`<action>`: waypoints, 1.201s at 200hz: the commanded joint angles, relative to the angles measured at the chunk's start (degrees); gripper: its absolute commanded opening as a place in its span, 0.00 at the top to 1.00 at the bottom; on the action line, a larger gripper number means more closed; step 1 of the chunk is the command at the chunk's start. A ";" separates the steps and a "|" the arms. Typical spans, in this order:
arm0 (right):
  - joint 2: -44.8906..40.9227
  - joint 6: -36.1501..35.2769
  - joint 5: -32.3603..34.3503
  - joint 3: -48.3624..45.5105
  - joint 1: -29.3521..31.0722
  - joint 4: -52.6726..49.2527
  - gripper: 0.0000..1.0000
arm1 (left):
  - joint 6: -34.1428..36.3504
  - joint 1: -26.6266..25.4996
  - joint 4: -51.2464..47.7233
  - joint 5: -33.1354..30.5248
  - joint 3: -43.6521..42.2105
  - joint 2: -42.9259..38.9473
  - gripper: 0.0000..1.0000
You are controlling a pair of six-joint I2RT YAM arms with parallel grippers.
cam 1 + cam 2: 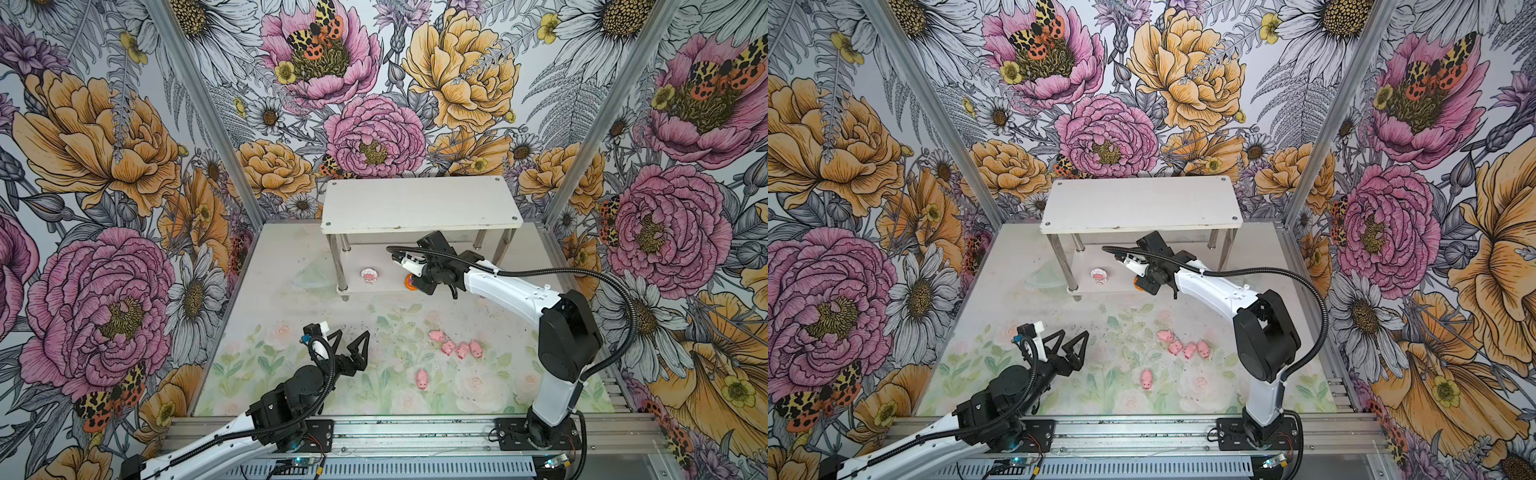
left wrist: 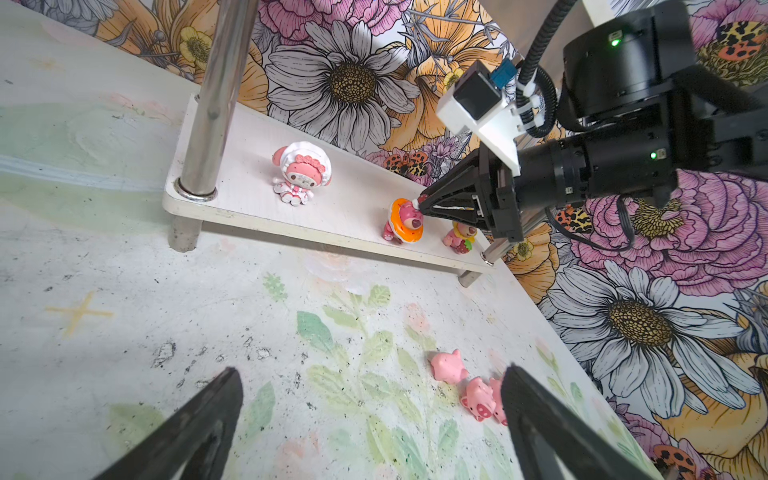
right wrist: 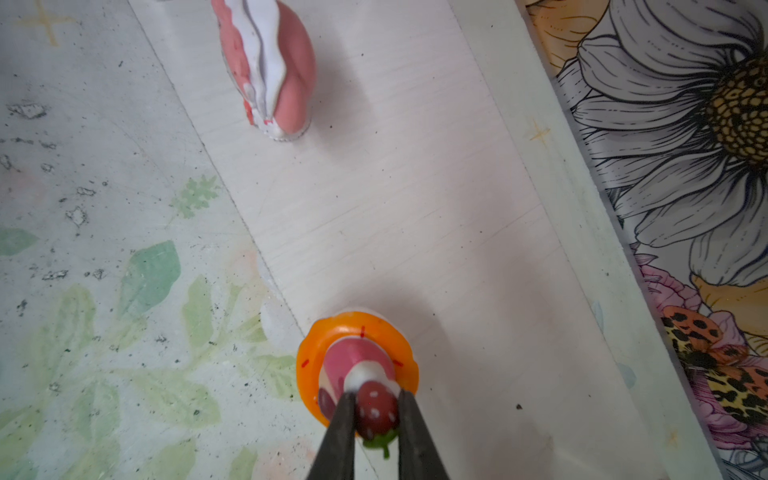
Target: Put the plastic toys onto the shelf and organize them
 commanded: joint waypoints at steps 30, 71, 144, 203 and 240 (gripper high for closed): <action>0.30 -0.28 -0.01 -2.28 -2.14 4.74 1.00 | -1.41 0.61 -0.06 1.09 -0.79 -0.01 0.01; 0.35 -0.01 -0.89 -3.63 -2.31 4.83 1.00 | -1.57 0.68 0.03 1.20 -0.78 0.08 0.01; -0.34 0.74 -0.83 -4.76 -2.39 5.90 0.69 | -2.10 0.68 0.11 0.71 -0.63 0.79 0.01; -0.14 0.76 -1.53 -4.65 -2.54 6.17 0.67 | -2.01 0.71 0.34 0.80 -0.43 1.51 0.01; -0.33 1.17 -1.96 -4.80 -2.66 6.25 0.67 | -1.86 0.86 0.64 1.04 -0.34 1.79 0.01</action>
